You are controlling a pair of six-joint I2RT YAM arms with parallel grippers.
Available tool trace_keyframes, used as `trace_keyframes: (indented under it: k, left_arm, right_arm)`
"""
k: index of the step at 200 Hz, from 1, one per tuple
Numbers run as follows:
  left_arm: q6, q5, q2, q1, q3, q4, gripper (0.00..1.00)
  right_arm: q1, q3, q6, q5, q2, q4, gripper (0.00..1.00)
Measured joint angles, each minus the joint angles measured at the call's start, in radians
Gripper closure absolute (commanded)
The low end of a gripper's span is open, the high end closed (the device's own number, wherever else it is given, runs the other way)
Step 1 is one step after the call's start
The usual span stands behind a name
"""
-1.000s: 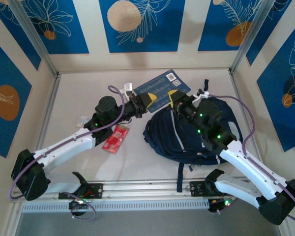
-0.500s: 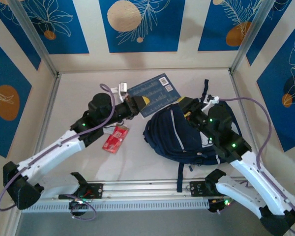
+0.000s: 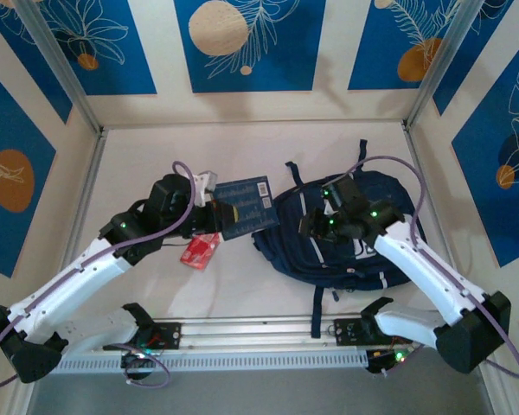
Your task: Pack books, pencil case, and school supplies into a backpack
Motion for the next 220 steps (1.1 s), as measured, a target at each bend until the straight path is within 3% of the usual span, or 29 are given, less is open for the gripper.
trace_keyframes:
  k: [31,69,193,205,220]
  left_arm:
    - [0.033,0.002,0.002,0.000,0.000,-0.031,1.00]
    - [0.051,0.009,-0.005,0.005,-0.012,-0.054,1.00]
    - [0.046,0.017,-0.083,0.046,-0.091,-0.051,1.00]
    - [0.046,0.017,-0.083,0.048,-0.095,-0.048,1.00]
    - [0.046,0.017,-0.083,0.053,-0.100,-0.046,1.00]
  right_arm:
    - [0.012,0.080,-0.056,0.044,0.108,-0.077,0.31]
    - [0.013,0.171,-0.118,0.080,0.312,-0.105,0.24]
    - [0.122,0.296,-0.230,0.286,0.588,-0.134,0.33]
    - [0.131,0.296,-0.234,0.303,0.609,-0.135,0.38]
    - [0.136,0.296,-0.241,0.314,0.624,-0.137,0.57]
